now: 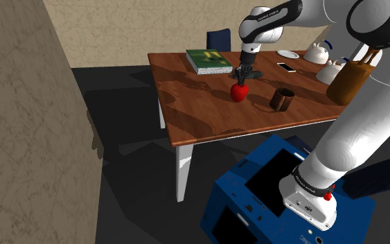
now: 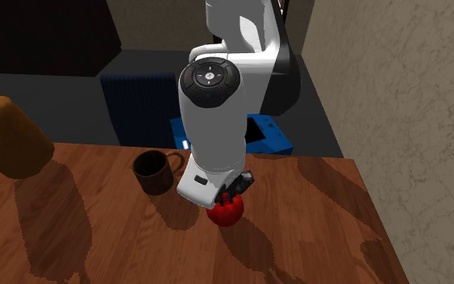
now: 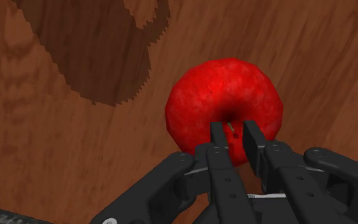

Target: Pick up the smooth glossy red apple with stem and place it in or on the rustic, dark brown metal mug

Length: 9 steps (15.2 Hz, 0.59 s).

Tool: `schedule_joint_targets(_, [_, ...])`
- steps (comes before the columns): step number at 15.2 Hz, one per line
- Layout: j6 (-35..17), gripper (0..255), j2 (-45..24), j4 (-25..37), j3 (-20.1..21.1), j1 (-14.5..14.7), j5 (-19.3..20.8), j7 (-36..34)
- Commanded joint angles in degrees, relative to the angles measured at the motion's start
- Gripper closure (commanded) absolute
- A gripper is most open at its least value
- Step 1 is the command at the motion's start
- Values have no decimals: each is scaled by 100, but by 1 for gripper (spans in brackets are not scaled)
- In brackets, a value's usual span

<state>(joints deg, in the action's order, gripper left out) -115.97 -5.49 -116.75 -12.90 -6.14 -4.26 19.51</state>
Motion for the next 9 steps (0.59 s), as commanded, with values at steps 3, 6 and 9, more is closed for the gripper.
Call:
schedule_joint_targets(3, [0,255,0,0,0,0,0,0])
schedule_joint_targets(6, [0,255,0,0,0,0,0,0])
schedule_joint_targets(9, [142,255,64,81,-2,2,21,-19])
